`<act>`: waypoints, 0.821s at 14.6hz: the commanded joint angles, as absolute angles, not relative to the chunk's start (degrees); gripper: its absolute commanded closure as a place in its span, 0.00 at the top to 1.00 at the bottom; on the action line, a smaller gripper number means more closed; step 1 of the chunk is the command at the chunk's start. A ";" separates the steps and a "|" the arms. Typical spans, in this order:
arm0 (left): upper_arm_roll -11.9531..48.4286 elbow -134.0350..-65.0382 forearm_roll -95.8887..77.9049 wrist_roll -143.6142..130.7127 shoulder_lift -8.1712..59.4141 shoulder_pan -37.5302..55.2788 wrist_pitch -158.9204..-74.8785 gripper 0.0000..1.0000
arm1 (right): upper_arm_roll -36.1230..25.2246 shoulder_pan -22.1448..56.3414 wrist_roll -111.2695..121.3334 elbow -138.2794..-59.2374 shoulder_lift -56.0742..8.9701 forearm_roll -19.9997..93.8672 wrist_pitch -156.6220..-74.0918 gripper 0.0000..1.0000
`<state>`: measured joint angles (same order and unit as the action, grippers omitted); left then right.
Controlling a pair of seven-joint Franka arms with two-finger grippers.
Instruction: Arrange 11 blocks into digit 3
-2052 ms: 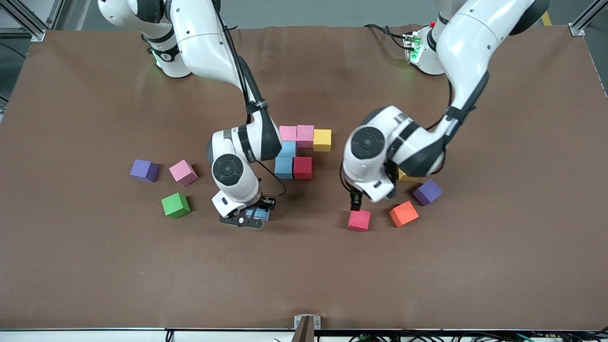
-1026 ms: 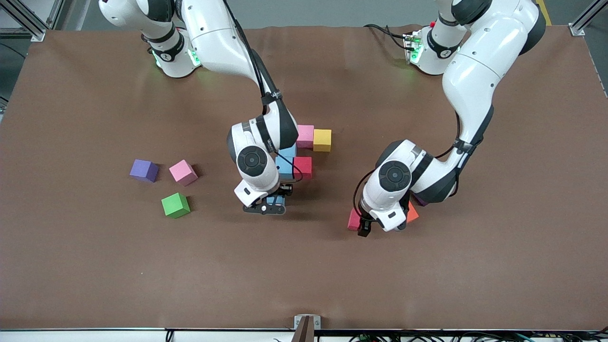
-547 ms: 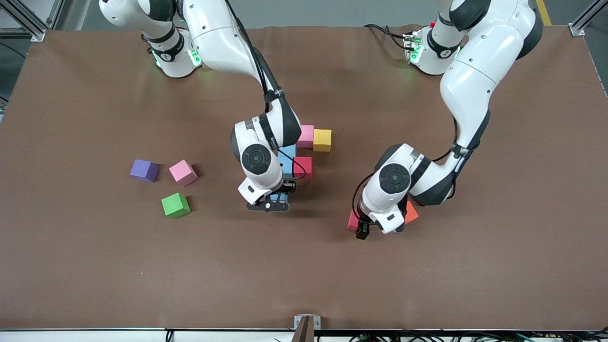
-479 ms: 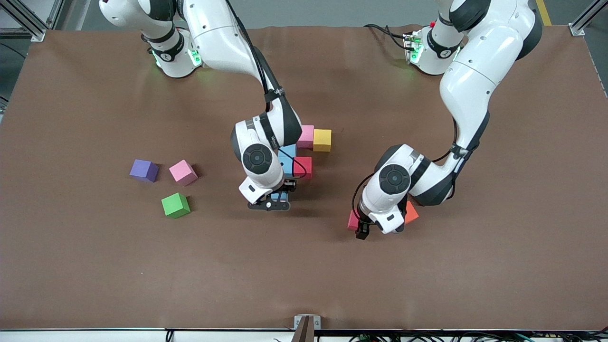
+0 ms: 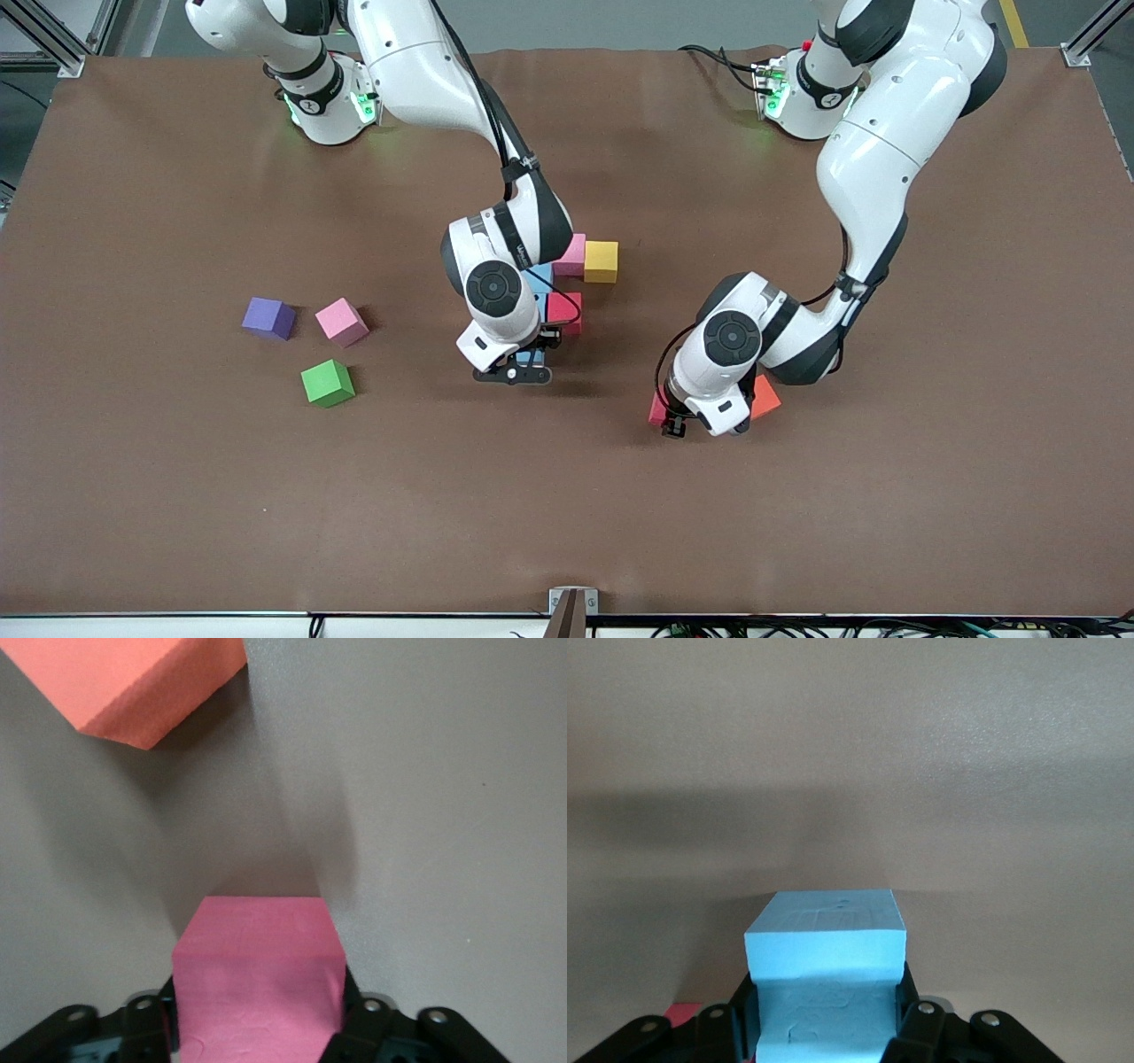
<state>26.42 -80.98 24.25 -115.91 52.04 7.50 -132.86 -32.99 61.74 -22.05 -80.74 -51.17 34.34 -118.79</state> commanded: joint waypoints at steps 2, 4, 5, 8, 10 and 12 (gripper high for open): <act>25.75 -80.15 23.03 -118.63 50.63 8.96 -130.62 0.26 | -32.52 62.49 -22.76 -83.32 -50.01 34.72 -118.74 0.00; 26.45 -80.24 23.03 -124.07 49.31 9.40 -126.76 0.26 | -32.52 62.84 -22.68 -84.11 -49.75 34.72 -119.09 0.00; 26.72 -80.51 22.94 -126.97 48.78 10.45 -125.87 0.25 | -32.52 63.02 -22.76 -84.20 -49.66 34.72 -119.09 0.00; 27.24 -81.91 22.94 -135.67 47.72 12.65 -124.28 0.25 | -32.61 63.54 -22.76 -84.29 -49.48 34.72 -119.00 0.00; 29.00 -83.92 23.11 -138.51 47.20 12.83 -124.28 0.25 | -32.78 64.24 -22.76 -86.04 -48.70 34.80 -119.96 0.00; 30.05 -85.69 23.03 -138.69 46.93 13.71 -124.28 0.25 | -32.78 64.51 -22.85 -87.97 -47.82 34.80 -121.63 0.00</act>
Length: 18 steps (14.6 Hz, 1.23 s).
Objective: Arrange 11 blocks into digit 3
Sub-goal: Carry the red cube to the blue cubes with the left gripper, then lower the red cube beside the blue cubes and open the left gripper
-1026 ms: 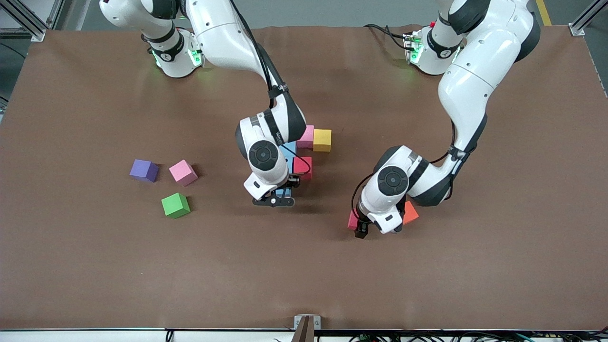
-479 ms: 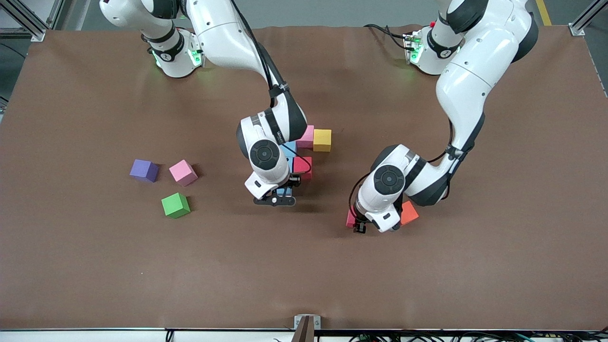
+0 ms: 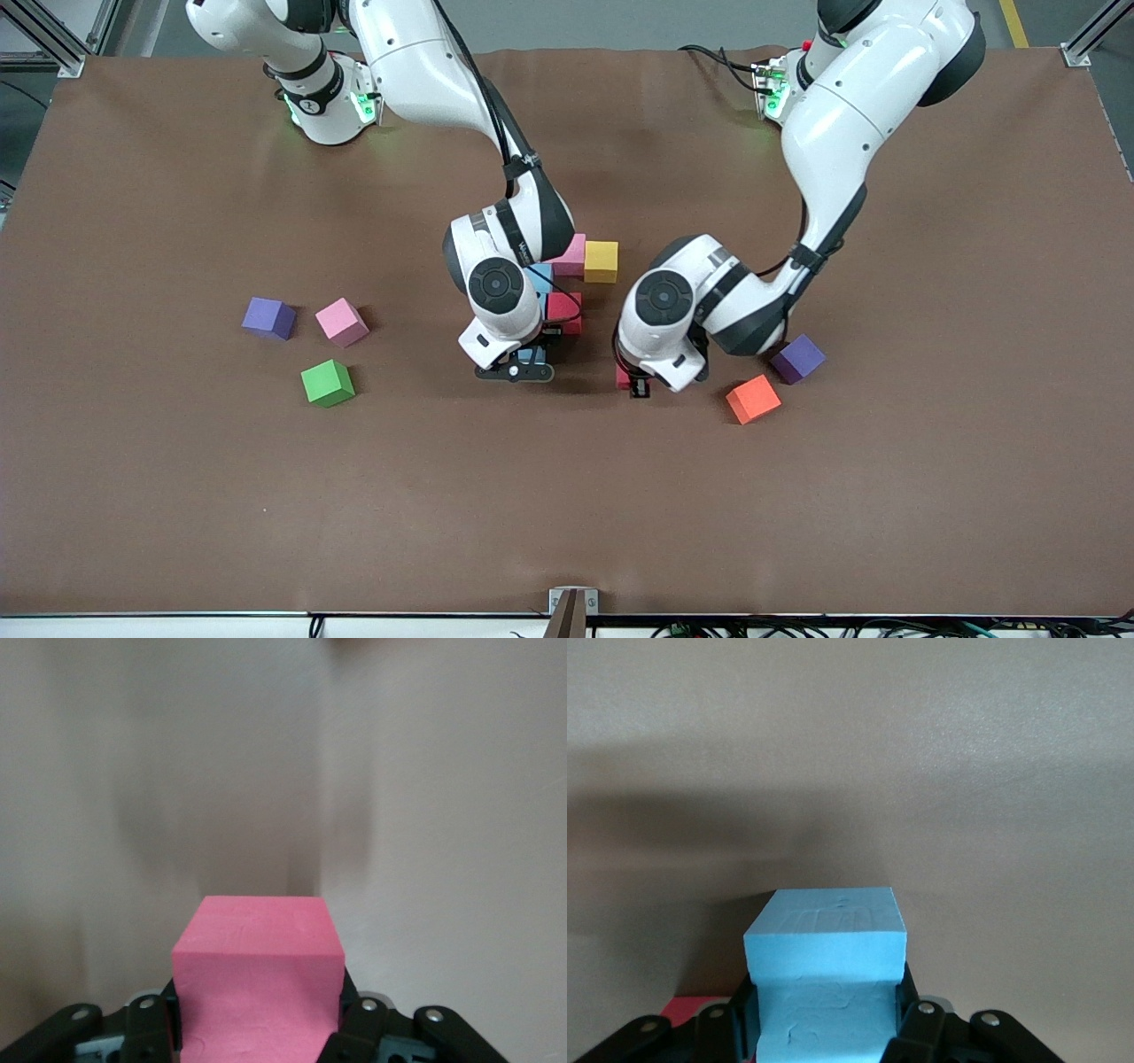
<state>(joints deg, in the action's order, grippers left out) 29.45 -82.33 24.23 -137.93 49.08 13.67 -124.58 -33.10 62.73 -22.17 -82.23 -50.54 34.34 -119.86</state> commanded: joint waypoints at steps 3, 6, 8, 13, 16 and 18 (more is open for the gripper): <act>31.46 -88.23 23.46 -140.09 46.67 14.32 -124.28 0.25 | -32.78 64.86 -22.85 -88.33 -47.72 34.80 -122.17 0.00; 31.73 -89.56 23.64 -142.11 46.06 15.38 -124.36 0.25 | -32.87 65.13 -23.82 -88.33 -47.72 34.80 -122.08 0.00; 31.73 -90.87 23.64 -142.56 45.36 16.43 -124.37 0.25 | -32.78 65.13 -23.82 -88.33 -47.81 34.80 -122.08 0.00; 31.73 -93.08 23.73 -142.56 44.03 16.61 -125.33 0.25 | -32.87 65.21 -23.64 -88.24 -47.99 34.80 -122.08 0.01; 31.73 -92.64 23.56 -143.17 44.21 16.61 -126.65 0.25 | -32.87 65.13 -23.03 -88.07 -48.08 34.72 -121.99 0.01; 31.64 -92.20 23.82 -145.89 44.38 16.79 -127.26 0.25 | -32.87 65.13 -22.94 -87.89 -48.08 34.72 -121.99 0.01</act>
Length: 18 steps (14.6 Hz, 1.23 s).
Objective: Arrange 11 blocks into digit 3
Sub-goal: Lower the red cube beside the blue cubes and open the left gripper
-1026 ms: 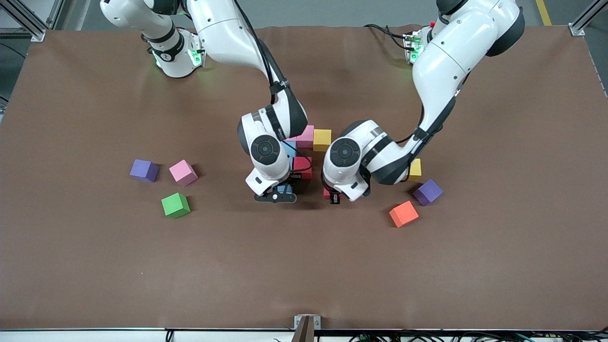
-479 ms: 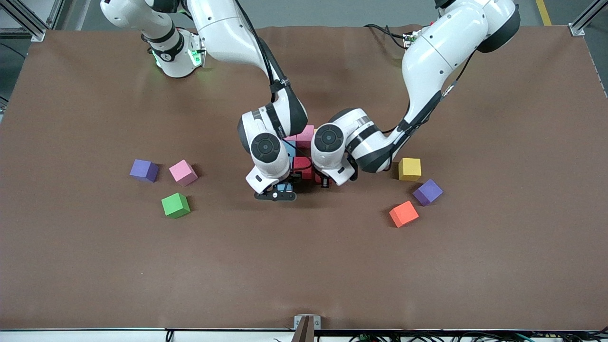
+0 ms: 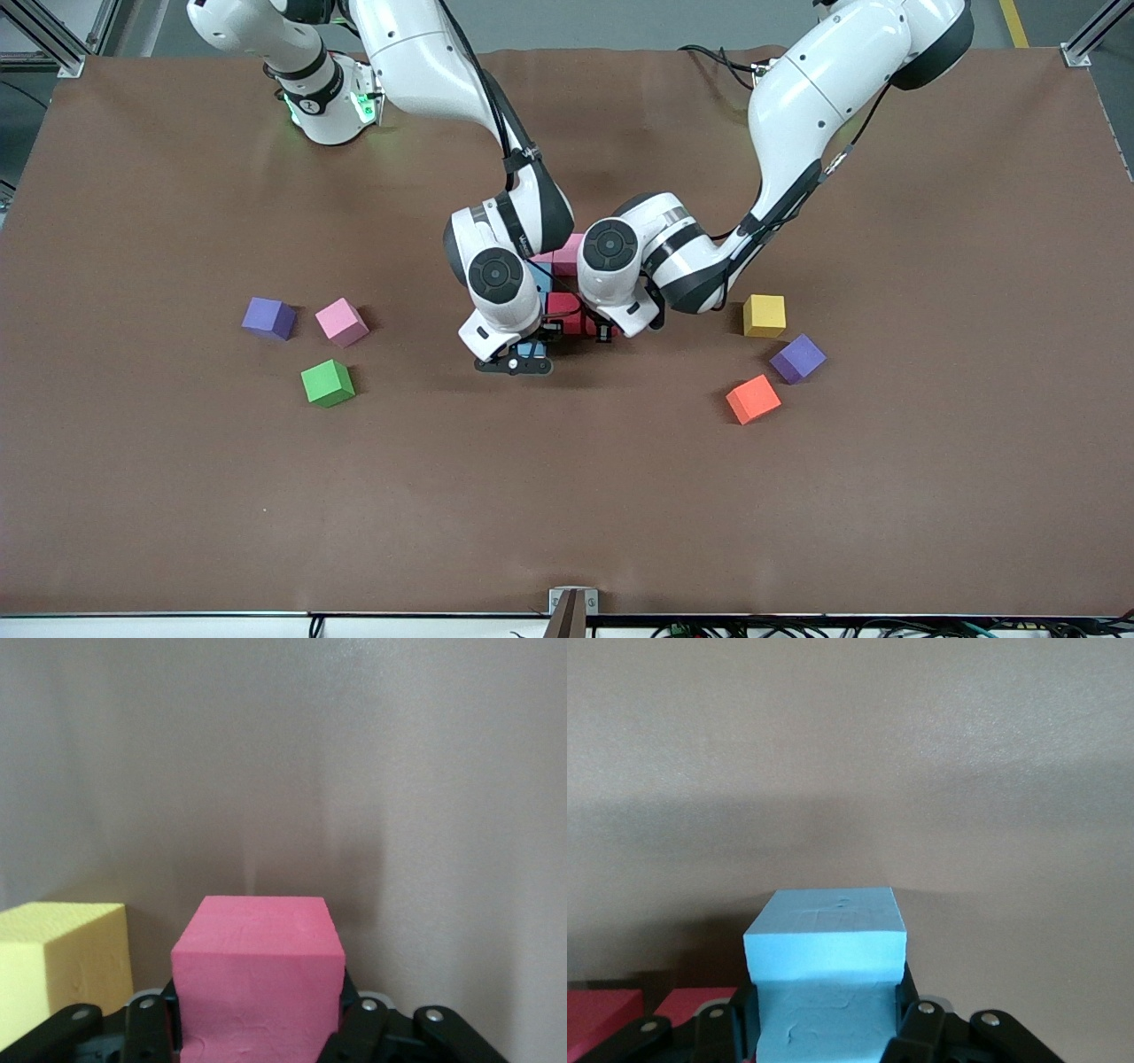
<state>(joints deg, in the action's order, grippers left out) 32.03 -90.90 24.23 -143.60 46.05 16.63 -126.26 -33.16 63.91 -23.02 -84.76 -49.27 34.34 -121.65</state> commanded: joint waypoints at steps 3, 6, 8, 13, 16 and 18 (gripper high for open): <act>31.64 -92.02 23.99 -145.90 44.65 16.87 -127.70 0.25 | -32.87 64.95 -22.94 -87.72 -48.08 34.72 -121.99 0.01; 31.64 -92.11 24.43 -145.99 44.74 17.22 -127.79 0.25 | -32.87 64.78 -22.68 -87.63 -48.16 34.63 -121.99 0.02; 31.38 -92.02 24.78 -145.99 45.17 17.67 -128.49 0.26 | -32.87 64.78 -22.68 -87.54 -48.16 34.63 -121.99 0.02; 31.20 -92.28 25.14 -145.90 45.35 17.58 -129.20 0.27 | -32.87 64.78 -22.68 -87.54 -48.08 34.54 -121.82 0.02; 31.11 -92.29 25.14 -145.90 45.44 17.58 -129.37 0.33 | -32.87 64.78 -22.68 -87.36 -47.99 34.54 -121.82 0.02; 31.20 -92.20 26.27 -145.81 45.70 17.58 -129.37 0.46 | -32.87 64.78 -22.68 -87.36 -47.99 34.54 -121.82 0.02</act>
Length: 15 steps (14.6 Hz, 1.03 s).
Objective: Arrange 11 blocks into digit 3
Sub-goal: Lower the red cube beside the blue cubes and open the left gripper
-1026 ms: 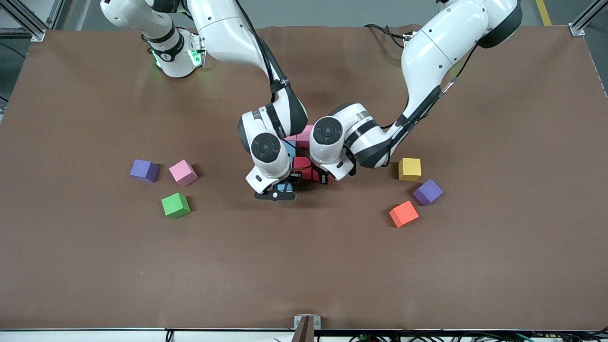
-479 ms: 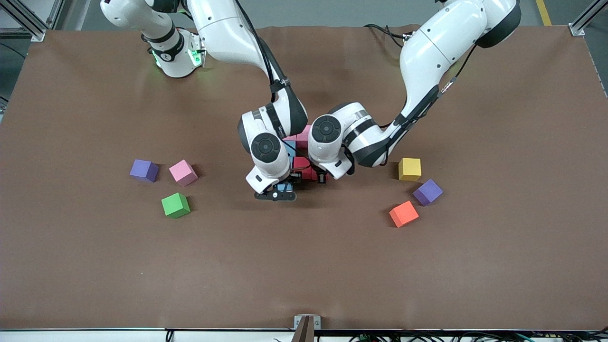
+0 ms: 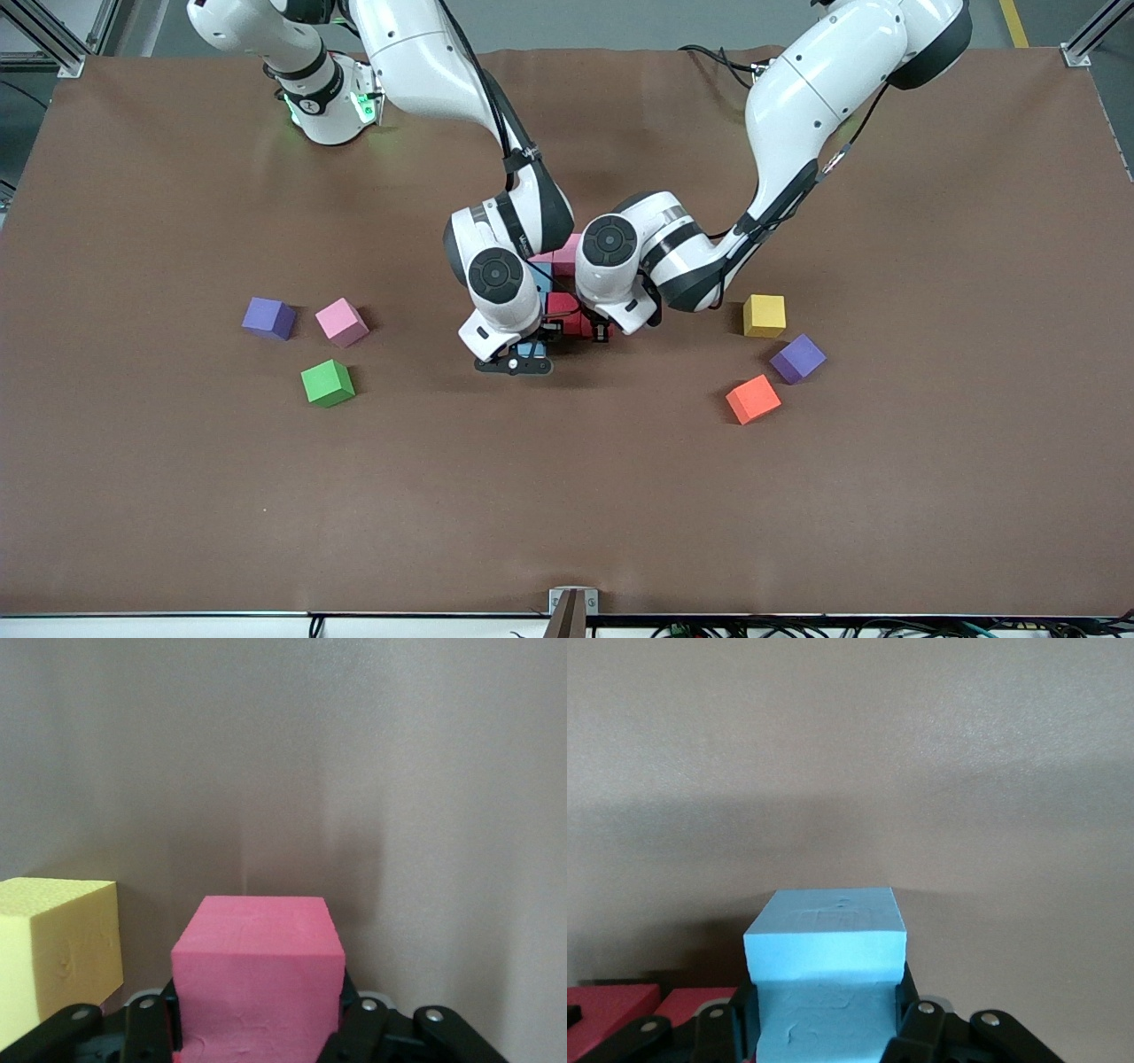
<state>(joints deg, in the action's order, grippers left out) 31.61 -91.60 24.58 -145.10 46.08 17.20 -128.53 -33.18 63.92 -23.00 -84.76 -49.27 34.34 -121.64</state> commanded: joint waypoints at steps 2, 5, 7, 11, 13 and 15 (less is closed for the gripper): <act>31.20 -92.11 27.07 -145.81 45.70 17.49 -129.64 0.60 | -32.96 64.78 -22.68 -87.36 -47.99 34.54 -121.82 0.02; 31.20 -92.02 27.07 -145.81 45.70 17.58 -129.64 0.68 | -32.96 64.78 -22.68 -87.36 -47.90 34.54 -121.82 0.02; 31.20 -91.93 27.07 -145.81 45.62 17.58 -129.64 0.68 | -32.96 64.78 -22.76 -87.36 -47.90 34.54 -121.82 0.02; 31.20 -91.93 27.16 -145.72 45.70 17.58 -129.73 0.92 | -32.96 64.78 -22.76 -87.01 -47.90 34.54 -121.73 0.02; 31.20 -92.02 27.16 -145.55 45.44 17.58 -129.73 1.00 | -32.96 64.78 -22.76 -87.01 -47.90 34.54 -121.73 0.02; 31.29 -92.02 27.07 -145.46 44.74 17.40 -129.20 1.00 | -32.96 64.86 -22.76 -87.01 -47.90 34.54 -121.73 0.02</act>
<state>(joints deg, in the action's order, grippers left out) 31.56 -91.58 25.98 -145.10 46.12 17.20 -129.16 -33.19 63.92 -23.00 -84.75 -49.26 34.34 -121.64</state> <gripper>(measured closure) 0.000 0.405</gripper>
